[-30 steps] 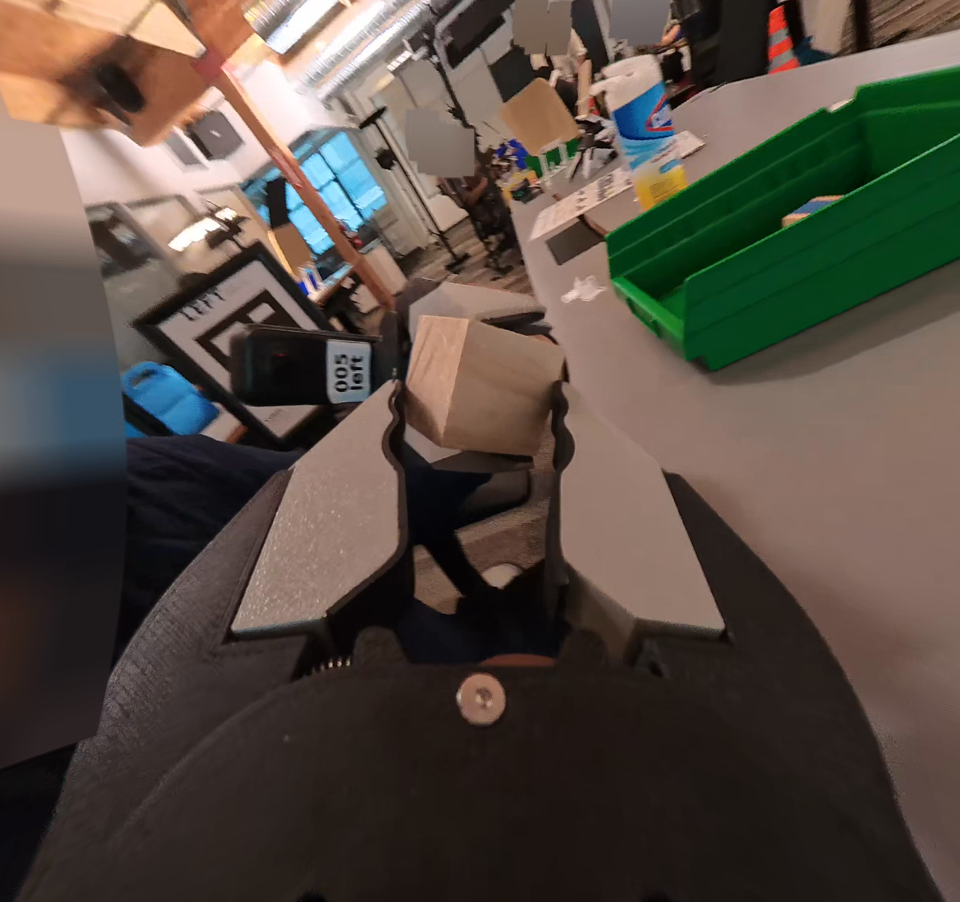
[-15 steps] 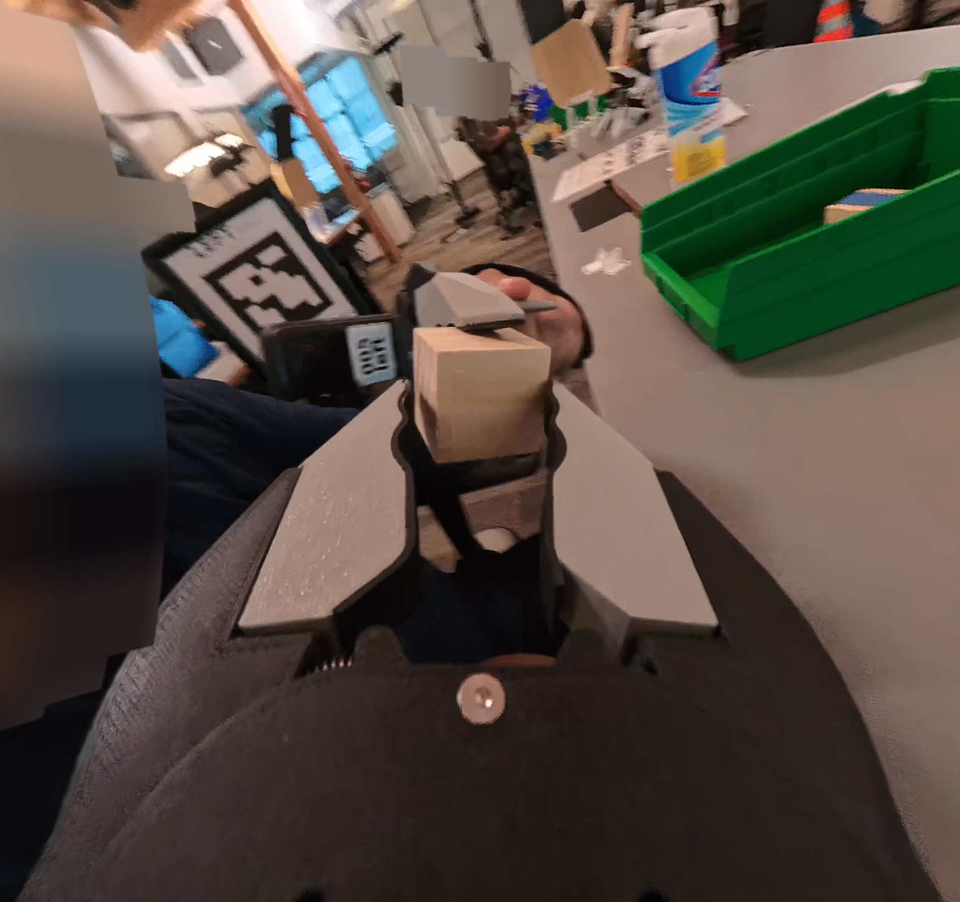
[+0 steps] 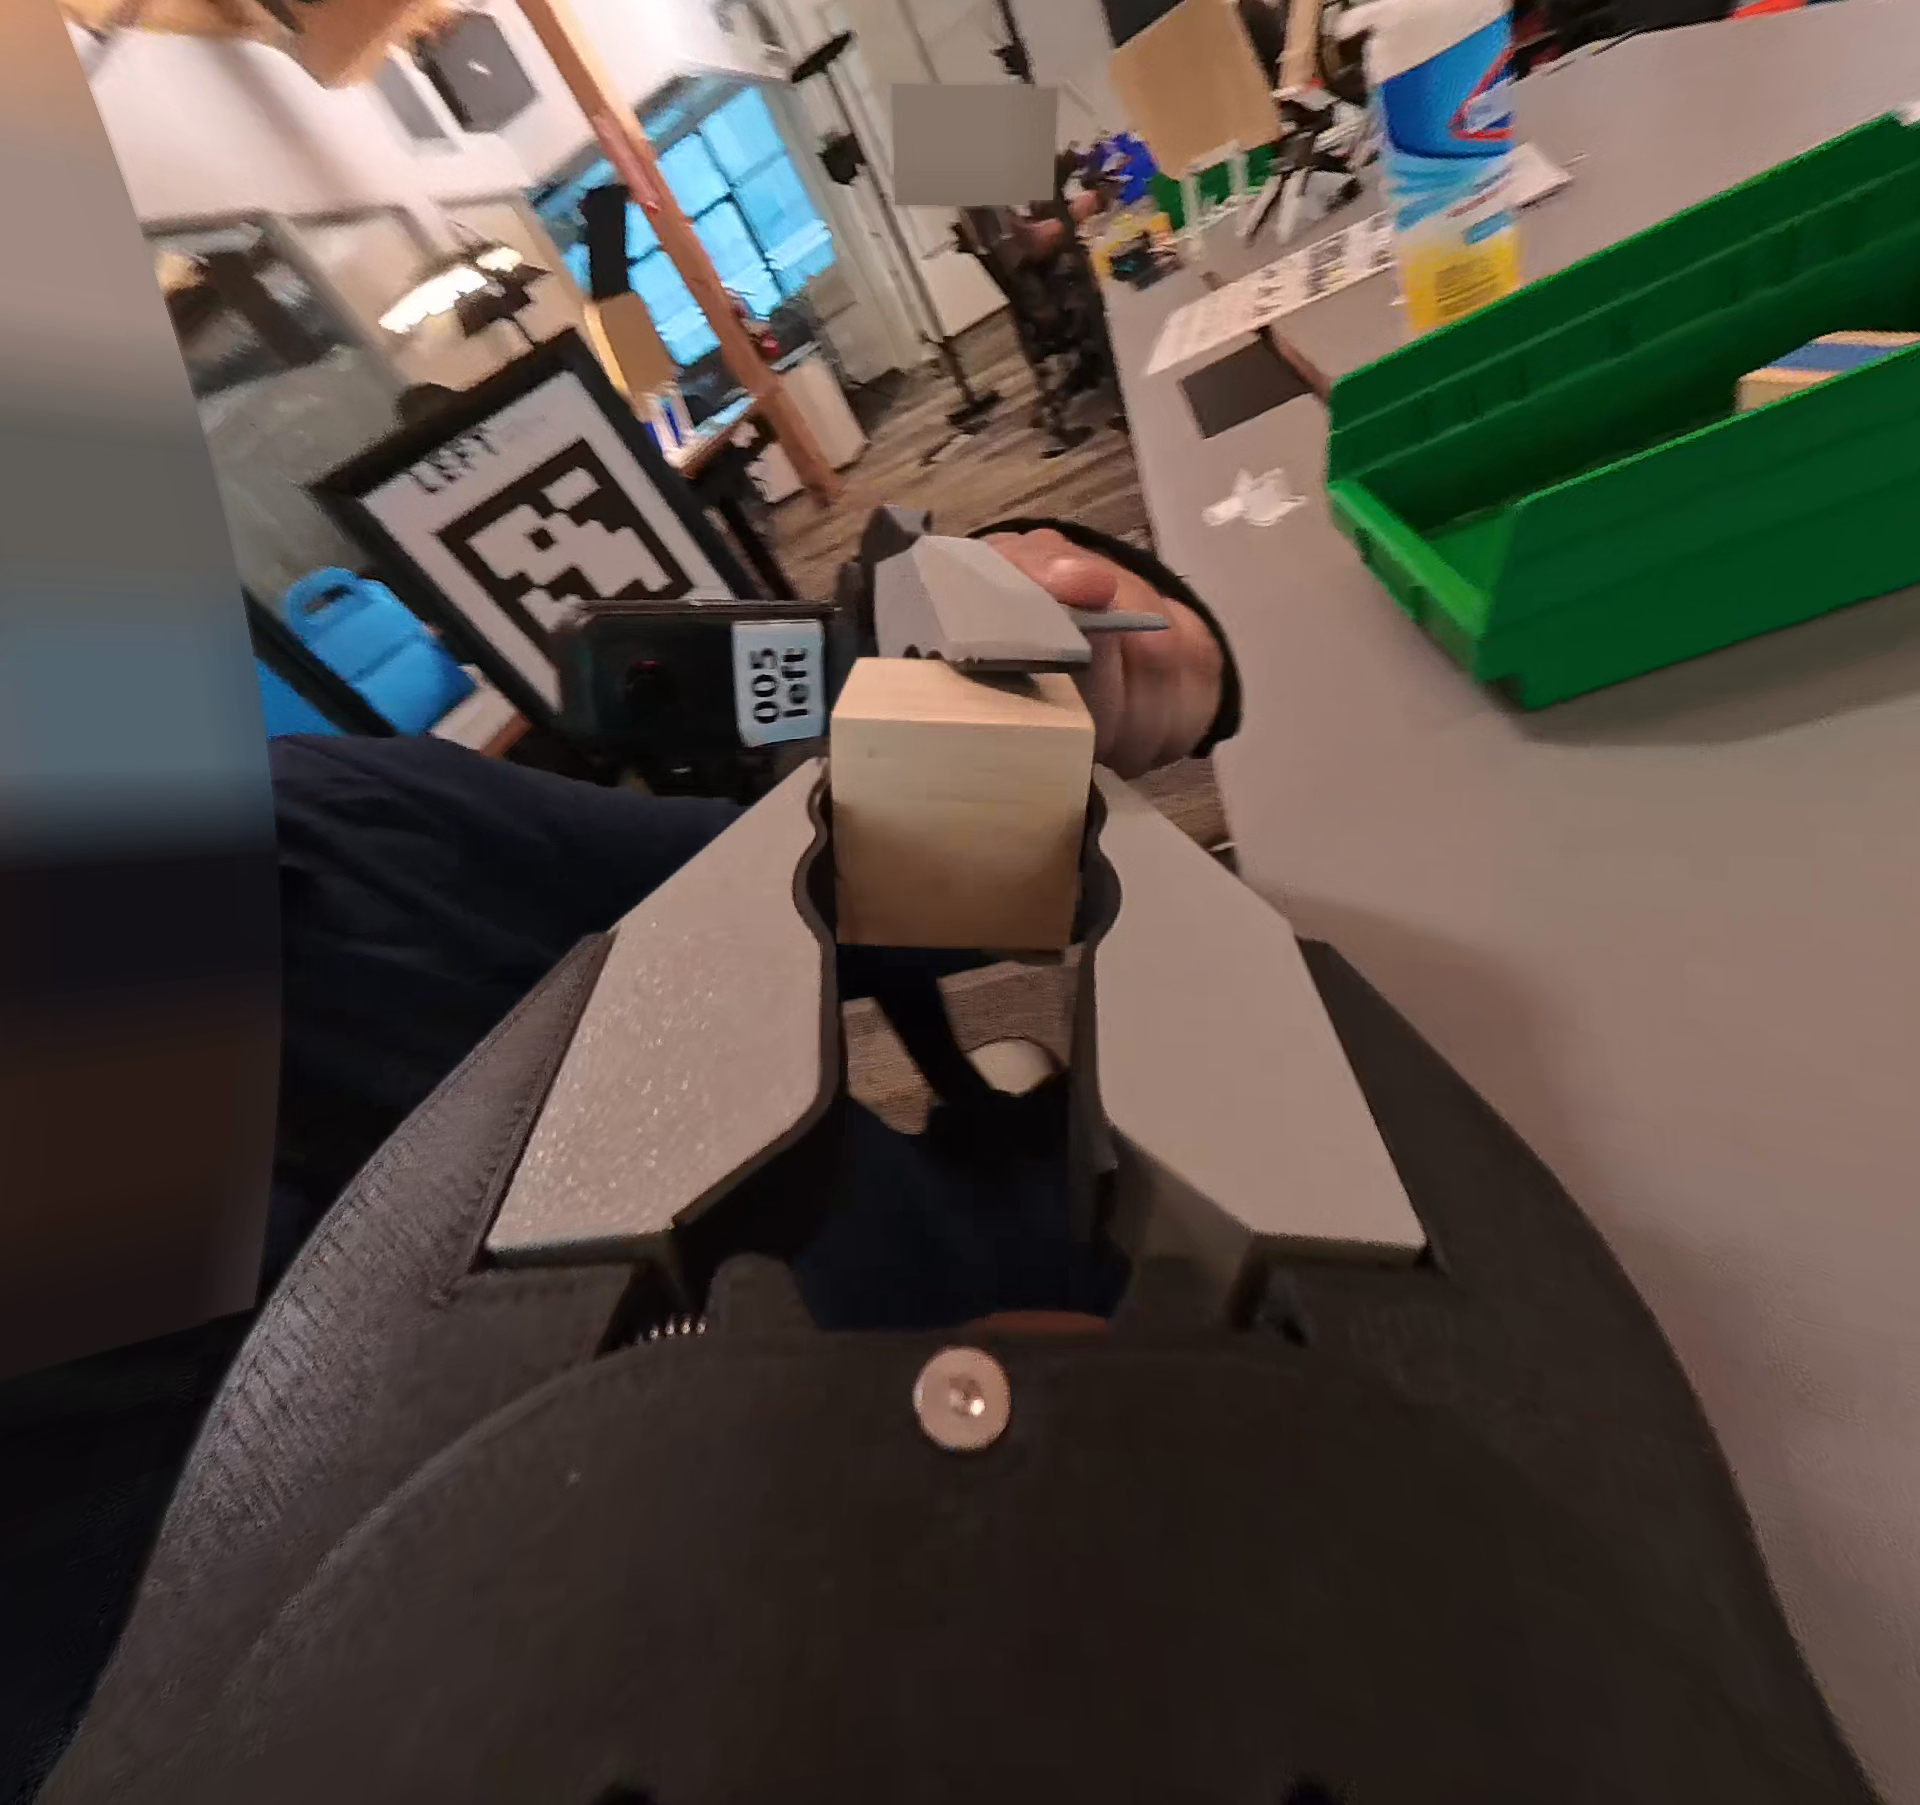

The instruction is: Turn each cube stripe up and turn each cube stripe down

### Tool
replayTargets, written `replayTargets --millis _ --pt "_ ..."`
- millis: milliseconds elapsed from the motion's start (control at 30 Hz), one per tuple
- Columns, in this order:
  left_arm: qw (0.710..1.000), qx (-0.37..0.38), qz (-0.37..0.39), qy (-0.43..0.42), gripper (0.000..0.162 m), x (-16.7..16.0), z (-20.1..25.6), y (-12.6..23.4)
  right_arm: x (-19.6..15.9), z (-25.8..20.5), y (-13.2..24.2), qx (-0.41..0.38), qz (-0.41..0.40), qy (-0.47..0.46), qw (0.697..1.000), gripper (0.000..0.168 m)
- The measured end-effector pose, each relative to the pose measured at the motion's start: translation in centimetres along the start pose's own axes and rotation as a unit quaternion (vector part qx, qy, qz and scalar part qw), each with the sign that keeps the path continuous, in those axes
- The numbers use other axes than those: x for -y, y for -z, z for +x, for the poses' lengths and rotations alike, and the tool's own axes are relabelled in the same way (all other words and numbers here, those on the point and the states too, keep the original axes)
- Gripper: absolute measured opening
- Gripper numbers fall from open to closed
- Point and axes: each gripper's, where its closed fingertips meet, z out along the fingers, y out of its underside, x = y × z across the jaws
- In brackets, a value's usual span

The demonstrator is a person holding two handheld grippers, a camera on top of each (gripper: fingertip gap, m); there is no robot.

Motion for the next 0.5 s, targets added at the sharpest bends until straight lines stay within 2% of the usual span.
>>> replayTargets --millis 67,200,500 --pt "1.000 0.013 -0.009 -0.012 0.044 -0.3 -0.1 -0.1 0.1 0.4 0.0 -0.031 -0.003 0.022 0.999 0.042" --pt "0.999 0.031 -0.005 -0.037 0.045 0.3 -0.2 -0.2 0.0 0.5 0.2 -0.042 -0.006 0.020 0.999 0.042" --pt "0.999 -0.002 0.023 -0.032 0.044 1.4 0.4 0.3 -0.6 0.1 0.0 -0.030 -0.024 0.008 0.999 0.042"
